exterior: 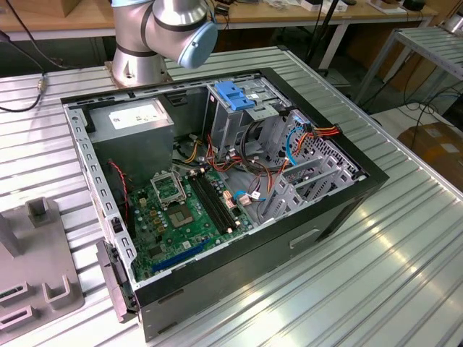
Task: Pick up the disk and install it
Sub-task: 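Pick up the disk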
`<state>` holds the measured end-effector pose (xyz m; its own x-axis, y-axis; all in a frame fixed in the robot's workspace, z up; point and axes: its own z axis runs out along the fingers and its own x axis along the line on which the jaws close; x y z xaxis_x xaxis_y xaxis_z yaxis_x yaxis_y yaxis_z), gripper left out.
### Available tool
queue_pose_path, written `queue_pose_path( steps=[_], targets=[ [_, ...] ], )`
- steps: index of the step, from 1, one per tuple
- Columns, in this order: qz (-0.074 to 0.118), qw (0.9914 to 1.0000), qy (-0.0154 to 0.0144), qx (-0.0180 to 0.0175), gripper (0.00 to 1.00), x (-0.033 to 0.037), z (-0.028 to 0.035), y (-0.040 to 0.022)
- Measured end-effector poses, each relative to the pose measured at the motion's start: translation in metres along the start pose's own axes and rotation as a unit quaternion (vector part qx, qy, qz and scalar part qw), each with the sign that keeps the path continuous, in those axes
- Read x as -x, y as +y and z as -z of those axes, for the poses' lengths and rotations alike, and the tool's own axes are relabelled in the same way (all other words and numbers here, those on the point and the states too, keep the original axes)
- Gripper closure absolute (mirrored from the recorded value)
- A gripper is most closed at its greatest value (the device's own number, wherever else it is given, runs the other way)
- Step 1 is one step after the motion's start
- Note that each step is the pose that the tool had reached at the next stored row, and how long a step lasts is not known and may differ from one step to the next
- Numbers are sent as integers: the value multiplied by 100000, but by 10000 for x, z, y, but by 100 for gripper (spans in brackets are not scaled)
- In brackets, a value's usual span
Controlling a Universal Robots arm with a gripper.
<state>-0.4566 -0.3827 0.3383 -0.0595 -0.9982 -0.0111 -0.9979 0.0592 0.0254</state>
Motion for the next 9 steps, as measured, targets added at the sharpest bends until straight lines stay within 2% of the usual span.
queue_pose_path(
  steps=[9],
  targets=[
    [-2, 100000, 3, 7, 46, -1, -93, -2]
  ],
)
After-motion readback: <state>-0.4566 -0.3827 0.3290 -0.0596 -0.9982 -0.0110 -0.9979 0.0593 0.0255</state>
